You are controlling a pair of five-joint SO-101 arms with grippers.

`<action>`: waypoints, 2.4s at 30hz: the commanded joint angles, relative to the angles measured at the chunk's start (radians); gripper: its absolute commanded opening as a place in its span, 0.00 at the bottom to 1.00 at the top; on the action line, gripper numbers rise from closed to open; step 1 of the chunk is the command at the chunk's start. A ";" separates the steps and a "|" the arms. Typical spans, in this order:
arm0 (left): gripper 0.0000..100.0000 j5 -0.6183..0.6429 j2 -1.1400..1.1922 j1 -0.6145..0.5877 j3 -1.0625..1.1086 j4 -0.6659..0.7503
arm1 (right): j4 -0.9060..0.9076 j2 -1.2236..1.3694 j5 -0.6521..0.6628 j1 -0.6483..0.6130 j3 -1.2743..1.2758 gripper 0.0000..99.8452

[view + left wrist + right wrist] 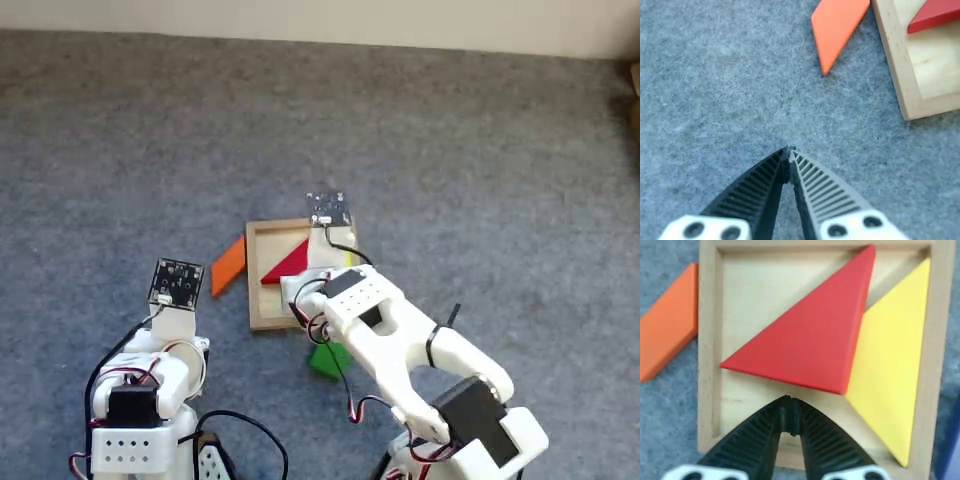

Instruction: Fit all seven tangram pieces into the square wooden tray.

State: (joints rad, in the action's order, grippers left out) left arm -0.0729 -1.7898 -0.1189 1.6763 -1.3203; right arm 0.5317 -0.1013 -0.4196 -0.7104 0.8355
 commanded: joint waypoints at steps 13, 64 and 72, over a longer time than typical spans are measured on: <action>0.01 0.003 -0.027 -0.012 0.021 -0.006 | -0.259 0.007 0.017 -0.005 -0.056 0.00; 0.01 0.003 -0.027 -0.012 0.021 -0.006 | -0.427 -0.134 0.023 0.062 0.019 0.00; 0.01 0.003 -0.027 -0.012 0.021 -0.006 | -0.426 -0.156 0.025 0.205 0.065 0.00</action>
State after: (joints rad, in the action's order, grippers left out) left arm -0.0729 -1.7898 -0.1189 1.6763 -1.3203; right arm 0.1204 -0.2225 -0.4196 -0.5585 0.9076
